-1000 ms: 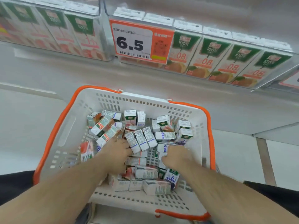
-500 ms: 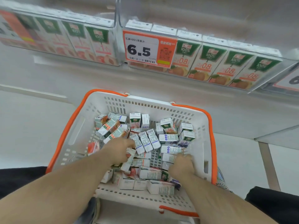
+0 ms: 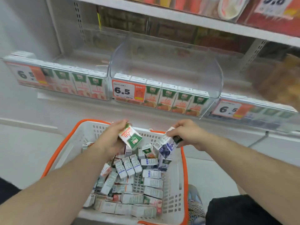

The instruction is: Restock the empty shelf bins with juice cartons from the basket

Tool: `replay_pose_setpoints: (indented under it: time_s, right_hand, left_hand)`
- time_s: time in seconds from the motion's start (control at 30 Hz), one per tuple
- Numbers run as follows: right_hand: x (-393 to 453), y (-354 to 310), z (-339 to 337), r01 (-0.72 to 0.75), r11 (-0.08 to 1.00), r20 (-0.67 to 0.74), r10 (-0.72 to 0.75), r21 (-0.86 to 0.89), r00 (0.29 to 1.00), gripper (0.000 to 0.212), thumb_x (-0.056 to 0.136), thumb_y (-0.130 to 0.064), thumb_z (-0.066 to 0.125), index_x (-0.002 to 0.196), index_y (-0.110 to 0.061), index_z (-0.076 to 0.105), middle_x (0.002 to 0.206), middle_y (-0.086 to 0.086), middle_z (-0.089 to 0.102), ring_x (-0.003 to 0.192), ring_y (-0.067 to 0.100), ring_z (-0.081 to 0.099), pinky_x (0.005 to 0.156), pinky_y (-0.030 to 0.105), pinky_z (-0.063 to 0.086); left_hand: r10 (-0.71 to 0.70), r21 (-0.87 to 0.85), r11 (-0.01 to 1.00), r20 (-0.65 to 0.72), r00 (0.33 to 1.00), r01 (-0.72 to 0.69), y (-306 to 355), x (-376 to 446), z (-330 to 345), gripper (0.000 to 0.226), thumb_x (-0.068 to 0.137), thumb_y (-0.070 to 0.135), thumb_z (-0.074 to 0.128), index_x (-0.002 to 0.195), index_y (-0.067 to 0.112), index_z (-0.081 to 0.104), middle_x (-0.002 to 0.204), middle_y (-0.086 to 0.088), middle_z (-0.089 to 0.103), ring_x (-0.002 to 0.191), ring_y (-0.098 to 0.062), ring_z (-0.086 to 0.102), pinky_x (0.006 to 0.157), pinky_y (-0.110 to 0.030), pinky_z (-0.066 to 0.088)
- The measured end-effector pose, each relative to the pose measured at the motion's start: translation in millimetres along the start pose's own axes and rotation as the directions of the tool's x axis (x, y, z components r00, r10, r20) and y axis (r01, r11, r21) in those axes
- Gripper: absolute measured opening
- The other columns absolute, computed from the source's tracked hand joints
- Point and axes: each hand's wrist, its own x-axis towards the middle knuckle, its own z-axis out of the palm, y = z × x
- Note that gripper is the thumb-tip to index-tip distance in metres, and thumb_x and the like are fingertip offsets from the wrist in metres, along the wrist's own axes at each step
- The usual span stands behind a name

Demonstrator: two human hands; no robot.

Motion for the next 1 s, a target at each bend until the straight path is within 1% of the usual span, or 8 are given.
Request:
replay_pose_setpoints:
  time_s: [0.17,0.33,0.4,0.5,0.57,0.67,0.8,1.0]
  right_hand:
    - [-18.7,-19.0,-19.0,0.154,0.982,0.017,-0.157,0.106,0.987,0.026,0.08,-0.007,0.078,0.101,-0.006,0.063,0.092,0.014,0.071,0.074,0.023,0.07,0.062,0.035,0.058]
    - [-25.6,-38.4,-13.6,0.399,0.9,-0.087,-0.418,-0.177,0.904,0.062,0.069,-0.021,0.085,0.122,-0.027,0.054,0.106,-0.008,0.062,0.096,0.012,0.062,0.082,0.036,0.056]
    - [-30.3,-41.6,-12.3,0.479,0.848,-0.108,-0.511,-0.229,0.853,0.075,0.069,-0.023,0.085,0.132,-0.033,0.047,0.113,-0.013,0.06,0.095,0.005,0.06,0.079,0.024,0.053]
    - [-34.2,-39.7,-15.1,0.545,0.779,-0.132,-0.603,-0.311,0.786,0.087,0.071,-0.023,0.084,0.142,-0.037,0.036,0.117,-0.014,0.053,0.097,0.004,0.053,0.072,0.006,0.037]
    - [-35.7,-38.4,-18.3,0.576,0.752,-0.169,-0.644,-0.32,0.746,0.09,0.071,-0.023,0.083,0.145,-0.039,0.033,0.12,-0.014,0.052,0.104,0.007,0.051,0.079,0.013,0.041]
    - [-39.6,-34.8,-27.6,0.603,0.763,-0.252,-0.646,-0.23,0.721,0.088,0.071,-0.022,0.083,0.143,-0.04,0.035,0.117,-0.013,0.054,0.102,0.007,0.056,0.086,0.022,0.047]
    - [-44.5,-24.3,-48.5,0.615,0.767,-0.366,-0.633,-0.182,0.682,0.081,0.071,-0.02,0.083,0.14,-0.034,0.043,0.117,-0.012,0.056,0.1,0.006,0.057,0.087,0.021,0.048]
    - [-52.2,-0.1,-99.7,0.537,0.838,-0.555,-0.492,-0.093,0.671,0.072,0.07,-0.021,0.084,0.133,-0.03,0.051,0.115,-0.008,0.059,0.102,0.011,0.058,0.089,0.025,0.051]
  left_hand:
    - [-0.058,-0.15,0.987,-0.004,0.998,0.057,13.8,-20.6,30.4,0.02,0.091,0.029,0.058,0.075,0.017,0.06,0.062,-0.004,0.051,0.052,-0.02,0.055,0.057,-0.03,0.053]
    - [-0.086,0.219,0.972,-0.017,0.996,0.088,17.5,-29.6,45.4,0.015,0.085,0.028,0.069,0.08,0.015,0.067,0.06,-0.005,0.057,0.055,-0.022,0.057,0.065,-0.035,0.054]
    - [0.083,0.498,0.864,0.013,0.997,-0.078,18.6,-28.4,47.4,0.013,0.083,0.017,0.069,0.094,0.019,0.073,0.08,-0.001,0.069,0.074,-0.018,0.062,0.079,-0.034,0.053]
    - [0.192,0.705,0.667,0.15,0.97,-0.241,20.8,-33.3,57.7,0.027,0.086,0.003,0.062,0.104,0.021,0.071,0.086,0.0,0.07,0.064,-0.009,0.058,0.06,-0.023,0.047]
    - [0.212,0.811,0.471,0.277,0.937,-0.347,20.2,-36.6,67.2,0.028,0.086,0.003,0.059,0.101,0.025,0.067,0.087,0.005,0.068,0.054,-0.002,0.056,0.051,-0.019,0.045]
    - [0.189,0.861,0.166,0.452,0.872,-0.482,17.6,-40.3,89.0,0.023,0.081,0.024,0.072,0.092,0.039,0.058,0.091,0.016,0.063,0.056,0.004,0.054,0.059,-0.021,0.045]
    - [0.283,0.794,0.108,0.553,0.784,-0.599,11.2,-45.0,131.6,0.021,0.074,0.045,0.078,0.084,0.037,0.061,0.084,0.018,0.066,0.076,0.005,0.059,0.066,-0.022,0.046]
    - [0.366,0.724,-0.004,0.643,0.673,-0.69,-10.0,-39.8,197.0,0.022,0.075,0.048,0.07,0.077,0.026,0.067,0.062,0.011,0.061,0.059,-0.002,0.054,0.051,-0.026,0.036]
